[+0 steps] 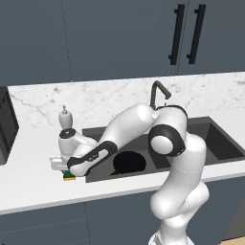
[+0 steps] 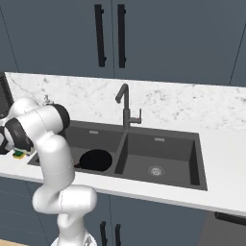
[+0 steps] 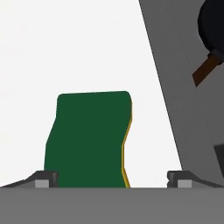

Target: Pick the pan and sponge and place them into the sink. Then turn on the water.

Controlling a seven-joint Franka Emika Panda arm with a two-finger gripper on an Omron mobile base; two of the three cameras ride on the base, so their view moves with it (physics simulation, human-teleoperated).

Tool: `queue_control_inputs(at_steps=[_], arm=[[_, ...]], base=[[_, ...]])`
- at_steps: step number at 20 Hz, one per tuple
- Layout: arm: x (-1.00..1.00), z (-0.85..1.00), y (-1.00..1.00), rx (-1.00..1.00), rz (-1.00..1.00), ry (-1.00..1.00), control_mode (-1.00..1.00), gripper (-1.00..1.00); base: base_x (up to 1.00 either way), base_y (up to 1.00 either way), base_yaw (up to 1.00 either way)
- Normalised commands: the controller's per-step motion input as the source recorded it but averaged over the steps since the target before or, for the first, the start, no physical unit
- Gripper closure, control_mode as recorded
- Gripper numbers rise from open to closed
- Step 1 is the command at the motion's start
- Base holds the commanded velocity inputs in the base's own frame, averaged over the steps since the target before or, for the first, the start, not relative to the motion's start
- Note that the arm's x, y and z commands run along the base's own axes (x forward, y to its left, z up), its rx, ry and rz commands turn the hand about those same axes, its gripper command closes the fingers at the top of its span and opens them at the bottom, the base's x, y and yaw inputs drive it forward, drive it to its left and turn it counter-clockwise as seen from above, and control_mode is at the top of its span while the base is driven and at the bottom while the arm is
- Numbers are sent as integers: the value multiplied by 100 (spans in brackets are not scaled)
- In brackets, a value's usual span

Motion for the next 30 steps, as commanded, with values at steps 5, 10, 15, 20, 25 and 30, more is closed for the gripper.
queue_control_inputs(at_steps=[5,10,15,20,25,30], arm=[[5,-1,0,0,0,0,-100,-100],[0,7,0,0,0,0,-100,-100],[0,9,0,0,0,0,-100,-100],[0,1,1,0,0,0,-100,-100],[5,-6,2,0,0,0,-100,-100],[11,-13,6,0,0,0,-100,-100]], base=[[0,0,0],[0,0,0],[0,0,0],[0,0,0],[0,0,0],[0,0,0]])
